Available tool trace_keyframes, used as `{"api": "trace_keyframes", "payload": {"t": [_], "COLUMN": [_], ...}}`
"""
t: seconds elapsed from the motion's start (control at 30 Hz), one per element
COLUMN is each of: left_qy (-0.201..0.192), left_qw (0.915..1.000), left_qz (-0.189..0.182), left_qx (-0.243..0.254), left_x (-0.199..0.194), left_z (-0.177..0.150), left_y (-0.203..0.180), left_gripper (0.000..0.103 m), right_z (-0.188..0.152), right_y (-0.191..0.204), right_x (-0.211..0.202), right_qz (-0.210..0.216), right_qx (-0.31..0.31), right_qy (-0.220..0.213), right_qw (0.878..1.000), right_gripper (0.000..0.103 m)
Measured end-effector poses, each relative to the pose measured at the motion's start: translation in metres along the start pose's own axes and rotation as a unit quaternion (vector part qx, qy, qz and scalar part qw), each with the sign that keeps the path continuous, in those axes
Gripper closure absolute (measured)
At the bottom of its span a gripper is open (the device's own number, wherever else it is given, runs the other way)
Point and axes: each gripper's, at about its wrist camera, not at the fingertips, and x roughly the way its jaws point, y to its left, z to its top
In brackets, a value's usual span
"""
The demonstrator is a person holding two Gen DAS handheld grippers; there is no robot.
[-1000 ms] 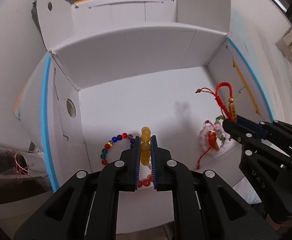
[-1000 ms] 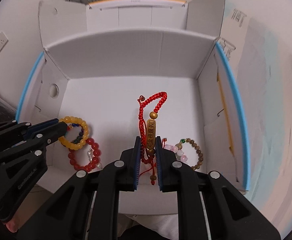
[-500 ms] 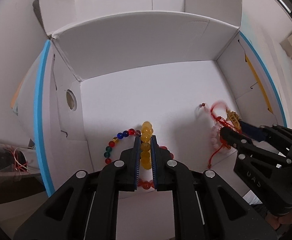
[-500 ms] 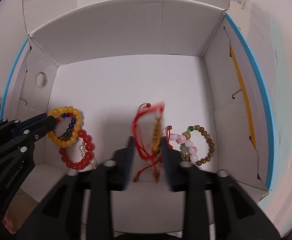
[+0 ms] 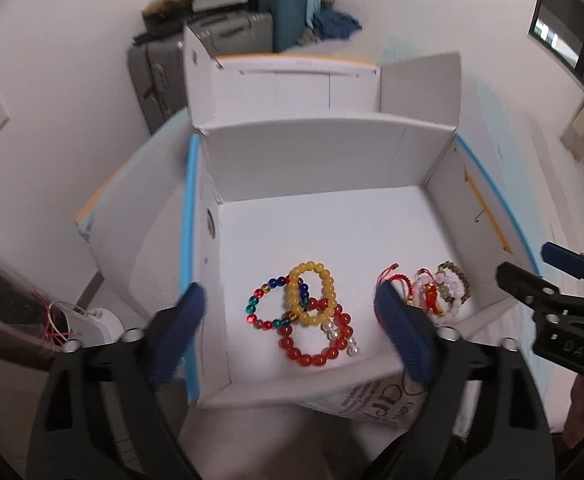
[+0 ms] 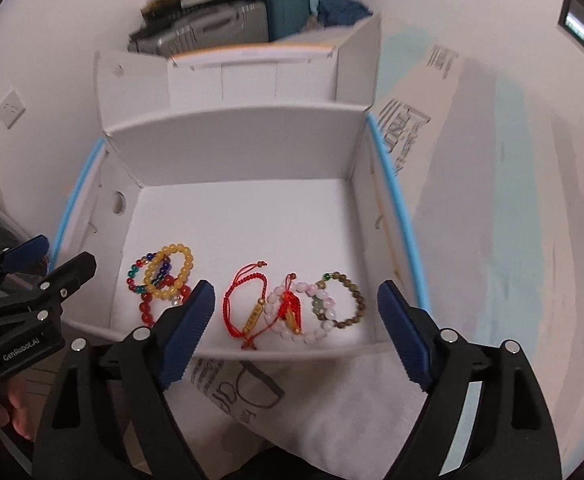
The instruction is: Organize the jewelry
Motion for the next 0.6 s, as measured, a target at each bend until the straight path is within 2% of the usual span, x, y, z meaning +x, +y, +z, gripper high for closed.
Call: {"api": "trace_keyframes", "payload": {"t": [0.07,0.27,0.43,0.6], "left_qy": [-0.014,-0.046,-0.066,-0.082], "left_qw": [0.9999,0.9988,0.9977,0.9961], "left_qz": [0.0,-0.01,-0.016,-0.033], "left_qx": [-0.005,-0.01,-0.012,0.0], "left_x": [-0.013,-0.052,-0.069,-0.079], "left_z": [-0.01,-0.038,-0.062,-0.078], "left_y": [0.003,-0.007,-0.016,-0.025], "left_gripper": [0.006,0.006,0.006,0.006], "right_z": [-0.009,-0.05,-0.077,-0.09], "right_y": [-0.002,-0.005,-0.002,0.001], "right_x": [-0.017,-0.067,-0.081,-0.086], "right_qz": [-0.004,-0.015,-0.015,-0.002], "right_qx": [-0.004,-0.006,-0.007,-0.003], "right_qy": [-0.022,-0.076,-0.088,-0.087], "right_qw": [1.0,0.997,0.996,0.996], "right_gripper": [0.015,0.008,0.008,0.008]}}
